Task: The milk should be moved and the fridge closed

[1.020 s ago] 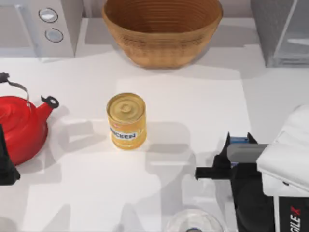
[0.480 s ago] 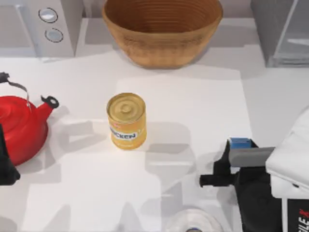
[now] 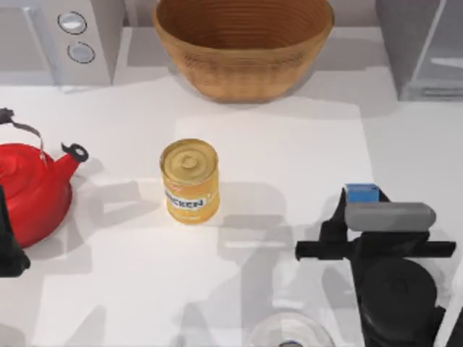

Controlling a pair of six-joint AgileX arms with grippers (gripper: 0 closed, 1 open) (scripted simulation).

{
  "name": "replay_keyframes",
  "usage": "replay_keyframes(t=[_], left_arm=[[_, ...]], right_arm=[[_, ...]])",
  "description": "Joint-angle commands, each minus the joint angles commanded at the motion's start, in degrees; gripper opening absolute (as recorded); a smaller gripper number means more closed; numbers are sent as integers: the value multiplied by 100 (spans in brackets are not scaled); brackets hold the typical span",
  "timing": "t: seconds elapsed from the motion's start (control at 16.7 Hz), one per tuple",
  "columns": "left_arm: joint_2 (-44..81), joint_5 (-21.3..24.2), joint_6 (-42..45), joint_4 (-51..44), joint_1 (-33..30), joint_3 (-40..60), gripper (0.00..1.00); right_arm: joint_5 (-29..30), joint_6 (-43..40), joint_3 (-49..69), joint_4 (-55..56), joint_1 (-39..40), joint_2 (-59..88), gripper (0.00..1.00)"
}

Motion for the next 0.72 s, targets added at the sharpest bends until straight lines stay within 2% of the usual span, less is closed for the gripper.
replay_keyframes(t=[0.42, 0.54, 0.72], left_arm=[[0, 0, 0, 0, 0, 0, 100], [0, 0, 0, 0, 0, 0, 100], [0, 0, 0, 0, 0, 0, 100]], right_arm=[[-53, -23, 22, -55, -69, -103, 0], [-306, -93, 37, -249, -366, -315, 0], [-1028, -197, 89, -601, -1188, -761, 0]])
